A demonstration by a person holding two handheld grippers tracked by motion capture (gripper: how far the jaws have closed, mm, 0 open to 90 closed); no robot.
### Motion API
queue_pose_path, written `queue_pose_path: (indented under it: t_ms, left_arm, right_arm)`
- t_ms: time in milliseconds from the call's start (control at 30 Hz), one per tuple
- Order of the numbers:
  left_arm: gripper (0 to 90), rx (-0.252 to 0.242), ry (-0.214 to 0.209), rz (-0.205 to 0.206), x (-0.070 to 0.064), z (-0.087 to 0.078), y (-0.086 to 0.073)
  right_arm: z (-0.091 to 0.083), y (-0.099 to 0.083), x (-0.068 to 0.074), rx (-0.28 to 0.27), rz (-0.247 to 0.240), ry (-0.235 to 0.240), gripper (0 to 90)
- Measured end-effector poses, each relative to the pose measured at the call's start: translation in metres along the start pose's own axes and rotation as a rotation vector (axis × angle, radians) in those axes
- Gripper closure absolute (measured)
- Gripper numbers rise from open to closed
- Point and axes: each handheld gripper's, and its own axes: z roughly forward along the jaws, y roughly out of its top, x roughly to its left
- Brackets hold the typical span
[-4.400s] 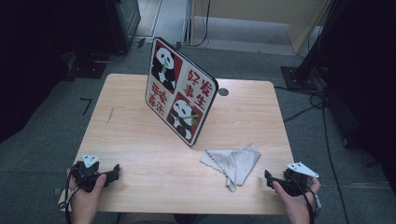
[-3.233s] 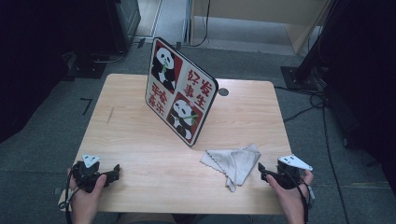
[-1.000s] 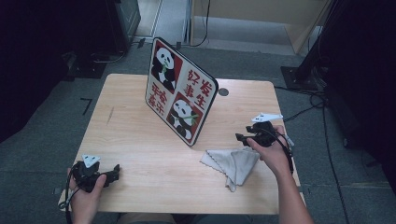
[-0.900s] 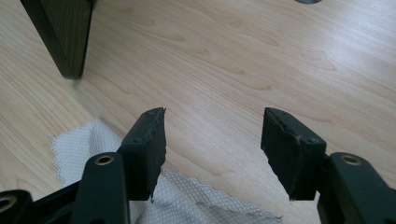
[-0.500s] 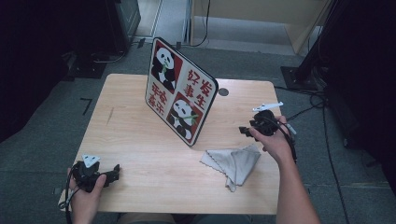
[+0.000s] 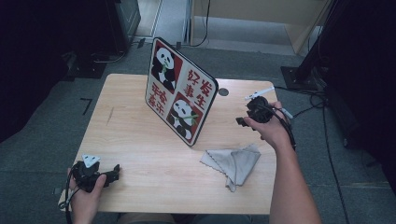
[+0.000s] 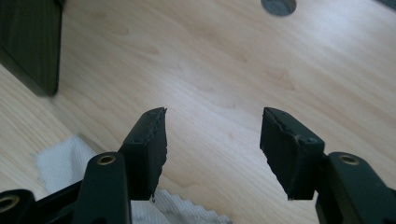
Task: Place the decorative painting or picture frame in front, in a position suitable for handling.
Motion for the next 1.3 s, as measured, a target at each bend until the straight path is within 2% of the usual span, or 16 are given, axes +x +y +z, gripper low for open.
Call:
queue_pose_path:
  t_ms: [200, 367, 633, 767, 900, 967, 1067, 1100, 1200, 1300]
  left_arm:
    - [0.0, 0.000, 0.000, 0.000, 0.000, 0.000, 0.000]
    - [0.0, 0.000, 0.000, 0.000, 0.000, 0.000, 0.000]
    - [0.0, -0.002, 0.000, -0.002, 0.000, 0.000, 0.000]
    - [0.0, -0.001, 0.000, -0.001, 0.000, 0.000, 0.000]
    - [0.0, -0.001, 0.000, -0.001, 0.000, 0.000, 0.000]
    - [0.0, -0.001, 0.000, -0.001, 0.000, 0.000, 0.000]
    - [0.0, -0.001, 0.000, -0.001, 0.000, 0.000, 0.000]
    - [0.0, -0.001, 0.000, -0.001, 0.000, 0.000, 0.000]
    - [0.0, -0.001, 0.000, -0.001, 0.000, 0.000, 0.000]
    - [0.0, -0.001, 0.000, -0.001, 0.000, 0.000, 0.000]
  right_arm:
    - [-0.009, 0.018, 0.003, 0.058, -0.037, 0.015, 46.1]
    - [-0.019, 0.031, 0.003, 0.066, -0.017, 0.018, 48.1]
    - [-0.038, 0.052, 0.006, 0.129, -0.025, 0.021, 49.4]
    - [-0.049, 0.063, 0.007, 0.119, -0.020, 0.019, 49.4]
    - [-0.057, 0.072, 0.009, 0.135, -0.024, 0.009, 50.6]
    - [-0.060, 0.076, 0.009, 0.152, -0.004, -0.003, 53.8]
    - [-0.063, 0.081, 0.008, 0.186, 0.043, 0.021, 56.3]
    - [-0.063, 0.081, 0.008, 0.186, 0.043, 0.021, 56.3]
    - [-0.066, 0.086, 0.008, 0.257, 0.106, 0.055, 54.9]
    - [-0.068, 0.088, 0.005, 0.296, 0.149, 0.051, 54.5]
